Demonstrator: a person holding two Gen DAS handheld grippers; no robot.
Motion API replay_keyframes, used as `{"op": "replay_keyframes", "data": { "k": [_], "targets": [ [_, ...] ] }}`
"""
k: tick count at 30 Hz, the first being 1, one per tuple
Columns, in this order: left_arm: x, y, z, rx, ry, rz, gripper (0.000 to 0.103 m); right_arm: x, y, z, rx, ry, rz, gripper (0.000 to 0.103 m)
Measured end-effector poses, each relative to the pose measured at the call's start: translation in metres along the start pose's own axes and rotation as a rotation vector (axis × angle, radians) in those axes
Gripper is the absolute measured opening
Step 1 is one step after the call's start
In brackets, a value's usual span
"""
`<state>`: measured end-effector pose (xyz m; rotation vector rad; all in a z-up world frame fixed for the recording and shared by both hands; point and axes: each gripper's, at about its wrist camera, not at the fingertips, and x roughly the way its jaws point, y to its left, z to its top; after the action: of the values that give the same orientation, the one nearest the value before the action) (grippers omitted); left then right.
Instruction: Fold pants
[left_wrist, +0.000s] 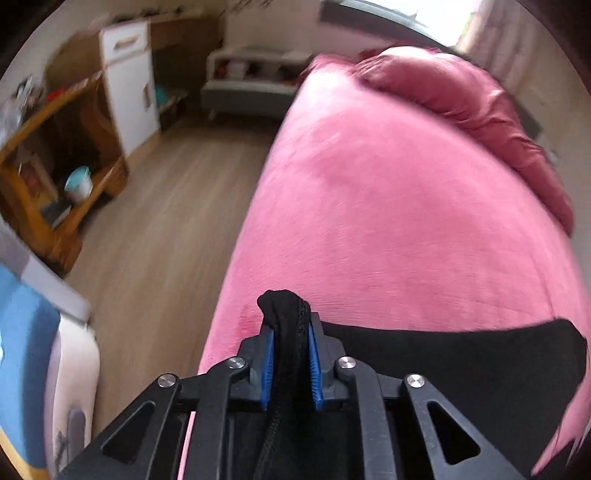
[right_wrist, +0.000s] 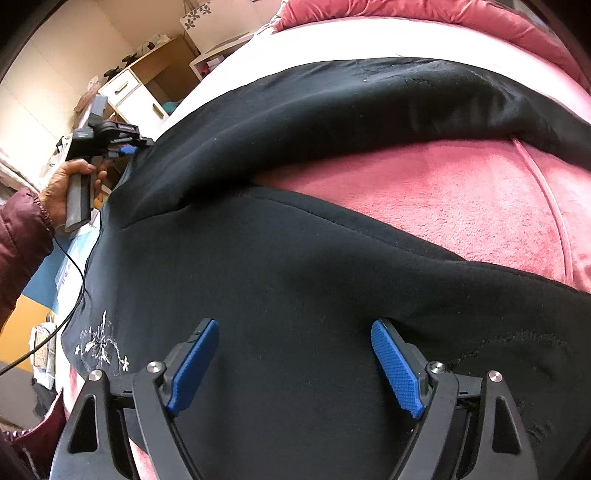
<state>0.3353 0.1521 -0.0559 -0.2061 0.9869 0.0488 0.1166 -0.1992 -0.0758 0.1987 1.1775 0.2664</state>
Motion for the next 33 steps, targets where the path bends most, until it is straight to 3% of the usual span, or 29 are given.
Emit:
{"op": "replay_keyframes", "data": {
  "k": [4,9,14,17,25,28,33],
  "targets": [
    [-0.062,-0.018,-0.016,0.09,-0.106,-0.109,0.015,-0.006,-0.003,0.001,-0.004,0.003,0.013,0.082],
    [-0.143,-0.029,-0.066,0.194,-0.176,-0.27,0.015,-0.024,-0.011,0.007,-0.003,-0.034,0.018,0.077],
    [-0.2,-0.029,-0.119,0.241,-0.189,-0.443,0.014,-0.054,-0.025,0.038,0.034,-0.12,0.023,0.075],
    [-0.225,-0.032,-0.153,0.276,-0.18,-0.506,0.014,-0.068,-0.035,0.063,0.078,-0.167,0.03,0.073],
    [-0.239,-0.048,-0.211,0.364,-0.088,-0.571,0.013,-0.072,-0.067,0.134,0.278,-0.216,0.112,0.07],
    [-0.241,-0.048,-0.223,0.371,-0.069,-0.58,0.013,-0.062,-0.075,0.164,0.342,-0.21,0.099,0.069],
    [-0.244,-0.043,-0.228,0.36,-0.062,-0.584,0.013,-0.03,-0.089,0.205,0.429,-0.163,0.051,0.054]
  ]
}}
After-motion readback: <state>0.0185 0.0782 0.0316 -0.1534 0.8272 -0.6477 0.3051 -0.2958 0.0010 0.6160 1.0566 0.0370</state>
